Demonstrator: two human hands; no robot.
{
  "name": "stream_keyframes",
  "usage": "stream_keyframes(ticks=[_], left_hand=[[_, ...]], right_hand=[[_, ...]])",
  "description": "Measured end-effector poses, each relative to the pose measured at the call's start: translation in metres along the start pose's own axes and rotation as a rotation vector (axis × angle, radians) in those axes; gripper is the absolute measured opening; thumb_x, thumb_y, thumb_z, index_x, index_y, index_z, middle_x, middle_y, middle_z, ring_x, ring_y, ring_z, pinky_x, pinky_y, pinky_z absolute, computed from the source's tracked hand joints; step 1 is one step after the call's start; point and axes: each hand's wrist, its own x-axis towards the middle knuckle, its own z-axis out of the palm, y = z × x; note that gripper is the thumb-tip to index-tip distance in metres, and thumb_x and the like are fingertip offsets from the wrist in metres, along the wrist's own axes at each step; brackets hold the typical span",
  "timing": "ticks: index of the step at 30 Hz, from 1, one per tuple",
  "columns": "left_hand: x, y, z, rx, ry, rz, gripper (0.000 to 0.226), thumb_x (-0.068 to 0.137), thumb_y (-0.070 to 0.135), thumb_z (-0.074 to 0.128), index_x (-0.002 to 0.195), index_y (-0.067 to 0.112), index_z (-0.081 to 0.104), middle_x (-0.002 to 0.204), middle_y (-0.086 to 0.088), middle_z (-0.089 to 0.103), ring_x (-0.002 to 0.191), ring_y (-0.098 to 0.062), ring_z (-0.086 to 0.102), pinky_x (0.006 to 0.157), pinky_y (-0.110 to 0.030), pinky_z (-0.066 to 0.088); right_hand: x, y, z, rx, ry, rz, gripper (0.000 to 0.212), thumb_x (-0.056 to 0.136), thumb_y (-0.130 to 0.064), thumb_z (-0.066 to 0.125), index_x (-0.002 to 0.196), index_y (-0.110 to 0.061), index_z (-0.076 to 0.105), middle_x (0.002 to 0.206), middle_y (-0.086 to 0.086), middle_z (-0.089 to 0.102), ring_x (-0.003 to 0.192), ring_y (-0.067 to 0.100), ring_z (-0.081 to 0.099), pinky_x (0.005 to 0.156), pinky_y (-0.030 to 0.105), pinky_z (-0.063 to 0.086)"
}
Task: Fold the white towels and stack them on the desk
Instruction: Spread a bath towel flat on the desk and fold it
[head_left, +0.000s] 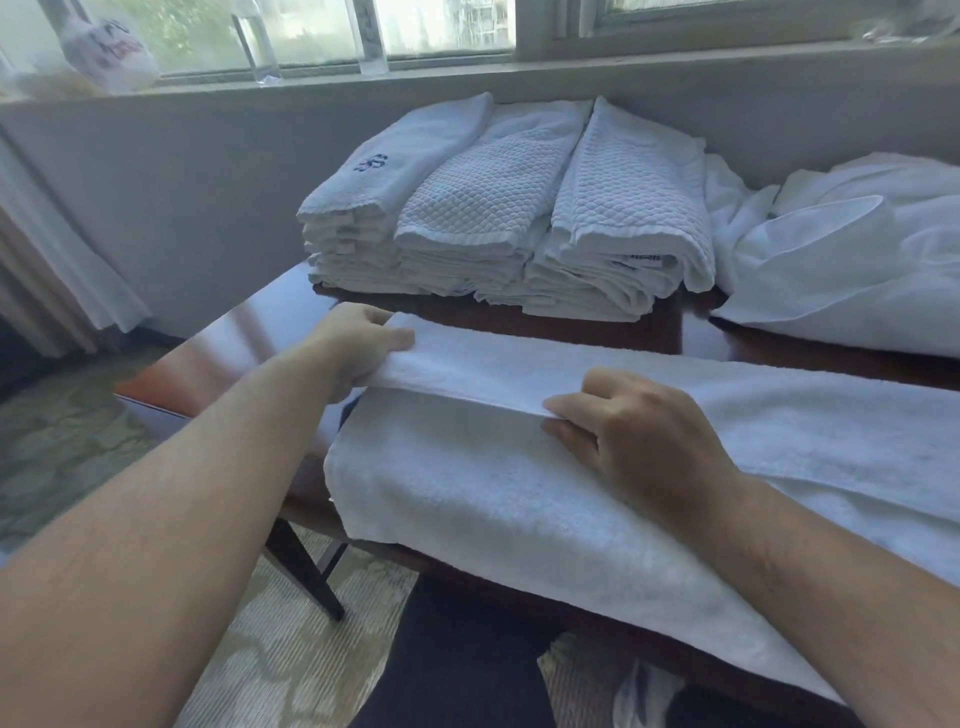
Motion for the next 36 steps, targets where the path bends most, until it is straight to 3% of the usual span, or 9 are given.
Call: stream_keyframes(ticks=[3, 5, 10, 15, 21, 24, 27, 32, 36], left_hand=[[0.004, -0.010, 0.002, -0.011, 0.080, 0.040, 0.011, 0.083, 0.023, 0.073, 0.077, 0.030, 0.080, 0.090, -0.005, 0.078, 0.093, -0.031, 0.074, 0.090, -0.054, 0.058], [0.009, -0.014, 0.005, 0.021, 0.142, 0.048, 0.009, 0.084, 0.028, 0.075, 0.091, 0.022, 0.076, 0.099, -0.001, 0.076, 0.097, -0.027, 0.072, 0.094, -0.049, 0.057], [0.002, -0.017, 0.015, 0.174, 0.226, 0.207, 0.041, 0.087, 0.033, 0.071, 0.126, 0.035, 0.058, 0.116, 0.012, 0.060, 0.107, -0.008, 0.056, 0.083, -0.017, 0.042], [-0.010, -0.016, 0.022, 0.438, 0.258, 0.272, 0.013, 0.088, 0.036, 0.067, 0.100, 0.037, 0.073, 0.109, 0.010, 0.066, 0.100, -0.010, 0.055, 0.084, -0.023, 0.038], [-0.038, -0.010, 0.045, 0.777, 0.478, 0.474, 0.034, 0.093, 0.034, 0.058, 0.126, 0.028, 0.063, 0.137, -0.003, 0.043, 0.127, -0.029, 0.037, 0.103, -0.044, 0.033], [-0.072, 0.008, 0.077, 0.578, 0.187, 0.820, 0.042, 0.090, 0.053, 0.054, 0.125, 0.032, 0.064, 0.132, 0.009, 0.051, 0.124, -0.015, 0.041, 0.103, -0.035, 0.036], [-0.091, 0.015, 0.112, 0.677, -0.126, 0.913, 0.056, 0.087, 0.067, 0.053, 0.136, 0.041, 0.055, 0.139, 0.015, 0.050, 0.128, -0.007, 0.041, 0.105, -0.029, 0.035], [-0.092, 0.011, 0.126, 0.548, -0.052, 1.036, 0.016, 0.092, 0.039, 0.070, 0.105, 0.036, 0.079, 0.116, 0.011, 0.070, 0.106, -0.014, 0.061, 0.089, -0.029, 0.046], [-0.091, 0.006, 0.125, 0.573, 0.021, 1.147, 0.012, 0.092, 0.030, 0.070, 0.095, 0.022, 0.078, 0.108, 0.007, 0.073, 0.096, -0.020, 0.068, 0.083, -0.032, 0.046]], right_hand=[[0.001, 0.000, 0.003, -0.038, -0.066, 0.018, 0.018, 0.097, -0.029, 0.065, 0.092, -0.016, 0.078, 0.077, -0.001, 0.058, 0.070, 0.023, 0.056, 0.057, 0.030, 0.040], [-0.001, 0.001, 0.004, -0.084, -0.083, 0.062, 0.020, 0.098, -0.024, 0.059, 0.092, -0.016, 0.076, 0.080, 0.000, 0.059, 0.076, 0.024, 0.056, 0.065, 0.035, 0.046], [-0.007, 0.001, -0.001, -0.012, 0.064, 0.051, 0.005, 0.090, -0.009, 0.073, 0.092, -0.009, 0.078, 0.072, 0.005, 0.059, 0.063, 0.029, 0.056, 0.053, 0.036, 0.047], [-0.008, 0.003, -0.001, 0.024, -0.026, 0.081, 0.014, 0.093, -0.014, 0.071, 0.103, -0.019, 0.080, 0.074, 0.003, 0.059, 0.066, 0.029, 0.057, 0.060, 0.038, 0.048], [-0.037, 0.011, -0.019, -0.159, 0.004, 0.256, 0.029, 0.076, -0.011, 0.080, 0.104, -0.011, 0.076, 0.087, 0.007, 0.063, 0.079, 0.032, 0.058, 0.066, 0.042, 0.049], [-0.060, 0.027, -0.037, -0.226, 0.017, 0.383, 0.036, 0.074, -0.015, 0.079, 0.109, -0.012, 0.072, 0.095, 0.007, 0.065, 0.088, 0.034, 0.057, 0.072, 0.044, 0.047], [-0.079, 0.044, -0.053, -0.218, 0.023, 0.467, 0.021, 0.076, -0.013, 0.079, 0.097, -0.015, 0.075, 0.094, 0.007, 0.066, 0.088, 0.035, 0.058, 0.075, 0.044, 0.045], [-0.098, 0.054, -0.062, -0.158, 0.021, 0.394, 0.017, 0.085, -0.009, 0.069, 0.099, -0.015, 0.077, 0.097, 0.004, 0.069, 0.092, 0.030, 0.059, 0.078, 0.046, 0.049], [-0.098, 0.054, -0.062, -0.065, 0.032, 0.387, 0.021, 0.085, -0.004, 0.064, 0.100, -0.012, 0.076, 0.097, 0.003, 0.067, 0.096, 0.026, 0.059, 0.084, 0.047, 0.053]])
